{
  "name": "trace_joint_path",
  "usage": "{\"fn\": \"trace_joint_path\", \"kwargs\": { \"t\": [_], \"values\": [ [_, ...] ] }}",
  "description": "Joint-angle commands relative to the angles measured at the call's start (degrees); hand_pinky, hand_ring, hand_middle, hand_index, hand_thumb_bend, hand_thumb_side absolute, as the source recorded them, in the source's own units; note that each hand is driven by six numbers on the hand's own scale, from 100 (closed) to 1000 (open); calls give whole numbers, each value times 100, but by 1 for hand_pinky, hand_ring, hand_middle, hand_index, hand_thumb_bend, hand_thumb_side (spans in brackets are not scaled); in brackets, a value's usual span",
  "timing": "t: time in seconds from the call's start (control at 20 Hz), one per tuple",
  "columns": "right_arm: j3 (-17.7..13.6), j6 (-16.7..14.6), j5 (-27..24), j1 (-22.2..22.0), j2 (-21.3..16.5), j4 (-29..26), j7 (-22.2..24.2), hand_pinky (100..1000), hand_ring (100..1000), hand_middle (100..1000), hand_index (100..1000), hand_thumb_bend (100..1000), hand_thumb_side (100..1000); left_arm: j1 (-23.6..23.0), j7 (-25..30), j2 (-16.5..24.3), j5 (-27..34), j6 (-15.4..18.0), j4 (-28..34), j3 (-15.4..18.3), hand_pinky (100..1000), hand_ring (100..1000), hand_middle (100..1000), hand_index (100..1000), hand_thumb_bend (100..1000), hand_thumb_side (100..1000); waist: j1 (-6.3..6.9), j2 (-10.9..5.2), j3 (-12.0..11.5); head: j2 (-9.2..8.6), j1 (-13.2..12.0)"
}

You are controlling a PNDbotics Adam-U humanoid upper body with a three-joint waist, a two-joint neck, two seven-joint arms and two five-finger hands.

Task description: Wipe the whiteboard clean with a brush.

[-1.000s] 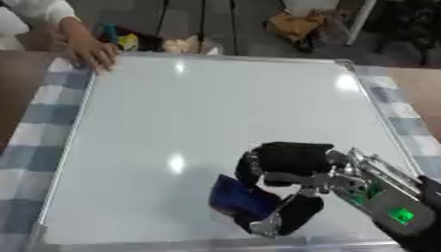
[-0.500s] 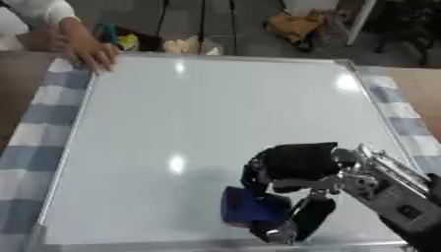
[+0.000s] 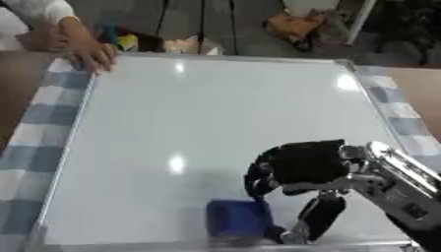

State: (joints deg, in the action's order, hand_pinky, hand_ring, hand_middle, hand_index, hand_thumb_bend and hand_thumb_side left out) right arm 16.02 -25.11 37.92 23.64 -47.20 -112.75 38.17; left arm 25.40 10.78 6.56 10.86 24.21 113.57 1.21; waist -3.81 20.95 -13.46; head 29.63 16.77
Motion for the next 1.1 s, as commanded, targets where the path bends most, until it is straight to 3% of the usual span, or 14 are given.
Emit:
{"fn": "trace_joint_path", "kwargs": {
  "t": [0.05, 0.4, 0.55, 0.7, 0.95, 1.1],
  "values": [
    [-141, -150, 251, 36, -142, 65, -143, 780, 787, 699, 612, 319, 615, 82, 14, 65, -4, 7, 102, -32, 376, 711, 616, 585, 125, 917, 21, -110, 3, -50, -12],
    [-127, -59, 538, 55, -108, 145, -376, 781, 784, 692, 590, 317, 634, 92, 15, 69, 1, 6, 102, -40, 376, 711, 616, 586, 125, 917, 15, -115, 13, -74, -6],
    [-153, 97, 573, 85, -73, 141, -539, 760, 766, 644, 561, 204, 680, 87, 15, 69, -1, 6, 102, -37, 376, 711, 616, 585, 125, 916, 17, -114, 19, -90, -4],
    [-208, 323, 569, 101, -29, 67, -769, 756, 763, 633, 557, 189, 694, 86, 8, 70, -4, 8, 102, -32, 376, 710, 616, 586, 125, 916, 19, -114, 30, -80, -13],
    [-443, 720, 427, 104, 40, -163, -1168, 737, 751, 608, 570, 135, 733, 85, -28, 77, -7, 19, 102, -16, 378, 709, 616, 589, 126, 914, 25, -131, 61, -40, -60],
    [-656, 796, 270, 129, 72, -181, -1422, 719, 740, 587, 577, 119, 764, 78, -79, 85, -11, 29, 102, 0, 380, 708, 615, 591, 127, 914, 31, -148, 94, -8, -102]
  ]
}}
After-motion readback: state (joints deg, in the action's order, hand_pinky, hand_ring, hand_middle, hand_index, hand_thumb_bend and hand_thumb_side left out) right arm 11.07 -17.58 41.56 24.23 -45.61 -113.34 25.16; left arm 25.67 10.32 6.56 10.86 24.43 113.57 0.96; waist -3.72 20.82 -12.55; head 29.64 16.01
